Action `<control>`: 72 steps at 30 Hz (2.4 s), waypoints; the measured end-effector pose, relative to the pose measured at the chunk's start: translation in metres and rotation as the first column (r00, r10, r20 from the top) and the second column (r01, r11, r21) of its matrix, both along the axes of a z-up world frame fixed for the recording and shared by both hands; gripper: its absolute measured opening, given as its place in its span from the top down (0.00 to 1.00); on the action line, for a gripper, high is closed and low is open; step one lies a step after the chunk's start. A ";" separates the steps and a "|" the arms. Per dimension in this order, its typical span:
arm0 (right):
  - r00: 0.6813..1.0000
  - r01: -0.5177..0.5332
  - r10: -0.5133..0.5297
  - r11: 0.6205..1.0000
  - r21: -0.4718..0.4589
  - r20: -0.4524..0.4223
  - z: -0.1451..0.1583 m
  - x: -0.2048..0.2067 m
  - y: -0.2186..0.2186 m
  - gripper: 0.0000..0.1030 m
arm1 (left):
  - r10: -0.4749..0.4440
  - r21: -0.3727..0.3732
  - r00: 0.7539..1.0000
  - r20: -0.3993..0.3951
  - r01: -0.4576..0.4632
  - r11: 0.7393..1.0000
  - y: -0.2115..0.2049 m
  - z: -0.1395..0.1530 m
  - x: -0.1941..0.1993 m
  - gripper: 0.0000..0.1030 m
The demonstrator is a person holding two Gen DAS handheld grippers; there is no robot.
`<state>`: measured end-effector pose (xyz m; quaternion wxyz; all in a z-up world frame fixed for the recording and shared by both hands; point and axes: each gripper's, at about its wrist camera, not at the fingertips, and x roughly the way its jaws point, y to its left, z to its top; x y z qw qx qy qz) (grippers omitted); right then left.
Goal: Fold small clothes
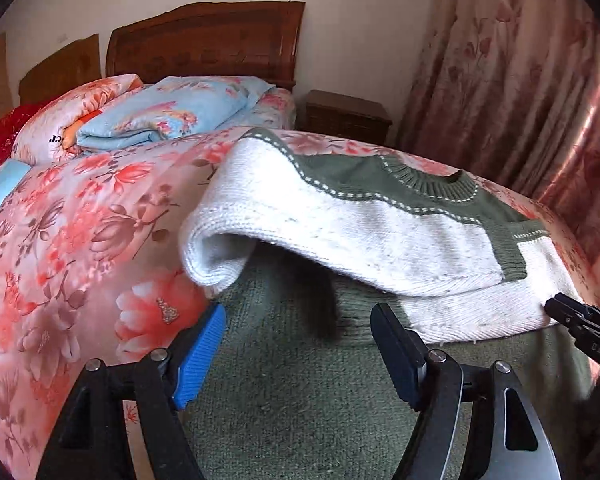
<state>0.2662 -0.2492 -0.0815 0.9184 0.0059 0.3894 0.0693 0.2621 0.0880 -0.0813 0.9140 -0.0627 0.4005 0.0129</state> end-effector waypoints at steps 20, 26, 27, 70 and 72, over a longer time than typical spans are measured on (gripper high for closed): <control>0.988 -0.063 0.101 0.956 0.288 -0.117 0.007 0.052 0.024 0.67 | 0.122 0.108 0.992 -0.011 -0.120 0.987 0.001 -0.004 0.001 0.00; 0.989 -0.091 0.115 0.969 0.229 -0.094 0.006 0.070 0.049 0.90 | 0.167 0.101 0.986 -0.013 -0.165 0.981 0.009 -0.005 0.000 0.00; 0.990 -0.098 0.119 0.966 0.241 -0.076 0.008 0.066 0.048 0.89 | 0.169 0.095 0.985 -0.027 -0.166 0.982 0.011 -0.007 0.002 0.00; 0.994 0.068 -0.065 0.997 -0.034 0.088 0.043 -0.012 0.016 0.73 | 0.194 0.027 0.975 -0.109 -0.193 0.981 0.025 -0.019 0.010 0.00; 0.999 0.041 -0.039 0.997 -0.069 0.030 0.027 -0.001 0.028 0.73 | 0.201 0.027 0.974 -0.106 -0.200 0.980 0.026 -0.018 0.007 0.00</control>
